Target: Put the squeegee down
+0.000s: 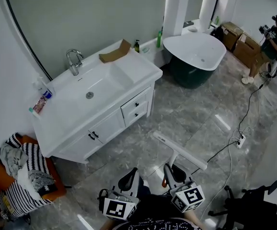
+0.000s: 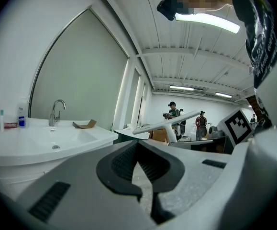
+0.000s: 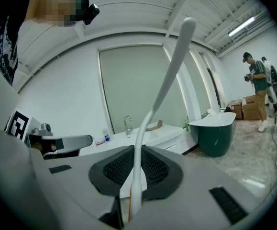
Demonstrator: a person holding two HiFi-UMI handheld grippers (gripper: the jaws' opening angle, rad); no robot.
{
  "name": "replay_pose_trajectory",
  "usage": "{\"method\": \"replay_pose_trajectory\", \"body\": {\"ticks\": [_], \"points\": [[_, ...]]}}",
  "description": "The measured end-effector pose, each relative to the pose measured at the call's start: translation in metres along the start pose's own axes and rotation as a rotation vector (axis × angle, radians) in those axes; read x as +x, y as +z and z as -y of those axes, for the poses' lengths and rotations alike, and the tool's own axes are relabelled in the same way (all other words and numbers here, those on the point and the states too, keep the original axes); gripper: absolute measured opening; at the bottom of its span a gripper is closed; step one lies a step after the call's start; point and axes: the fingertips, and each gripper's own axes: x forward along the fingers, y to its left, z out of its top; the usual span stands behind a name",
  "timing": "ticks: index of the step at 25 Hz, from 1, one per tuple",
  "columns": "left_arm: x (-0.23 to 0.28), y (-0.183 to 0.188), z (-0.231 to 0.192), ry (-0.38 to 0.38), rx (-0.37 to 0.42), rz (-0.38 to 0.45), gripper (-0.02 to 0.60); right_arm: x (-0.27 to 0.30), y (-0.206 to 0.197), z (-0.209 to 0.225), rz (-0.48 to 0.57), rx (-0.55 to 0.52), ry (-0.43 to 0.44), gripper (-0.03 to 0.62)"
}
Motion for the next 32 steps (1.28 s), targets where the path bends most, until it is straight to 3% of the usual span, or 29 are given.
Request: {"method": "replay_pose_trajectory", "body": {"ticks": [4, 23, 32], "points": [[0.014, -0.004, -0.01, 0.0, -0.013, -0.022, 0.005, 0.014, -0.008, 0.007, -0.041, -0.031, -0.001, 0.055], [0.097, 0.034, -0.11, -0.096, 0.012, -0.056, 0.005, 0.137, 0.023, 0.01, -0.039, 0.031, -0.054, 0.055], [0.118, 0.035, -0.134, -0.078, -0.003, -0.073, 0.005, 0.165, 0.023, 0.023, -0.062, 0.056, -0.054, 0.057]]}}
